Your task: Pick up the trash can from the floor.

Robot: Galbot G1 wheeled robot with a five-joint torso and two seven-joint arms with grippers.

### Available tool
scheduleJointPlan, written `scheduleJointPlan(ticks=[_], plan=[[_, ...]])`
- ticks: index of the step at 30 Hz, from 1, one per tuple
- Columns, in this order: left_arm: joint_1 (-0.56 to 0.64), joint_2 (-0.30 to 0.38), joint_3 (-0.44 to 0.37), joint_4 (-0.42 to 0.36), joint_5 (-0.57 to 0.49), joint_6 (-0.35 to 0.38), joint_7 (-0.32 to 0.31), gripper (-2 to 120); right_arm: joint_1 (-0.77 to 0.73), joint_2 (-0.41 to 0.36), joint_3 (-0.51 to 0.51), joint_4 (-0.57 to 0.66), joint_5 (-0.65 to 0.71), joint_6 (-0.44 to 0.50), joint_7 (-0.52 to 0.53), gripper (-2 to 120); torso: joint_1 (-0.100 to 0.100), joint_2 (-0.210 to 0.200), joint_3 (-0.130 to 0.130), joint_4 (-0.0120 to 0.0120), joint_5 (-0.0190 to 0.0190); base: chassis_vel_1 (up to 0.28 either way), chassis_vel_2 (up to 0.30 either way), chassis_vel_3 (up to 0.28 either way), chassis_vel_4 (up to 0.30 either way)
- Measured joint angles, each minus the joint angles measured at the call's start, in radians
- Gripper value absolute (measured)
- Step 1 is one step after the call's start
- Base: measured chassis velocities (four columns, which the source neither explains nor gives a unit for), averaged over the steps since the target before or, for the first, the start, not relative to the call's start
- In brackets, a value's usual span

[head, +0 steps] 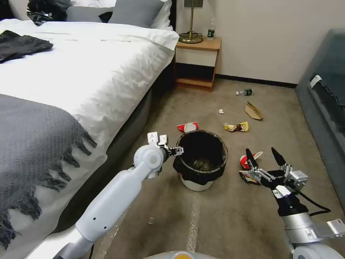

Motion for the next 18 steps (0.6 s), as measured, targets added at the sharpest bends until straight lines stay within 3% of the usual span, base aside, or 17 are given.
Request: scheduleJointPlan(ticks=[8, 18], plan=[[-0.024, -0.036, -0.002, 0.068, 0.012, -0.010, 0.051, 99, -0.005, 0.005, -0.006, 0.003, -0.002, 0.001, -0.005, 100, 0.000, 0.000, 0.000, -0.0001, 0.0001, 0.000, 0.000, 0.000, 0.000], [-0.038, -0.084, 0.010, 0.142, 0.056, -0.023, 0.071, 93, -0.008, -0.002, 0.009, 0.002, 0.011, 0.002, -0.005, 100, 0.000, 0.000, 0.000, -0.0003, 0.0001, 0.000, 0.000, 0.000, 0.000]])
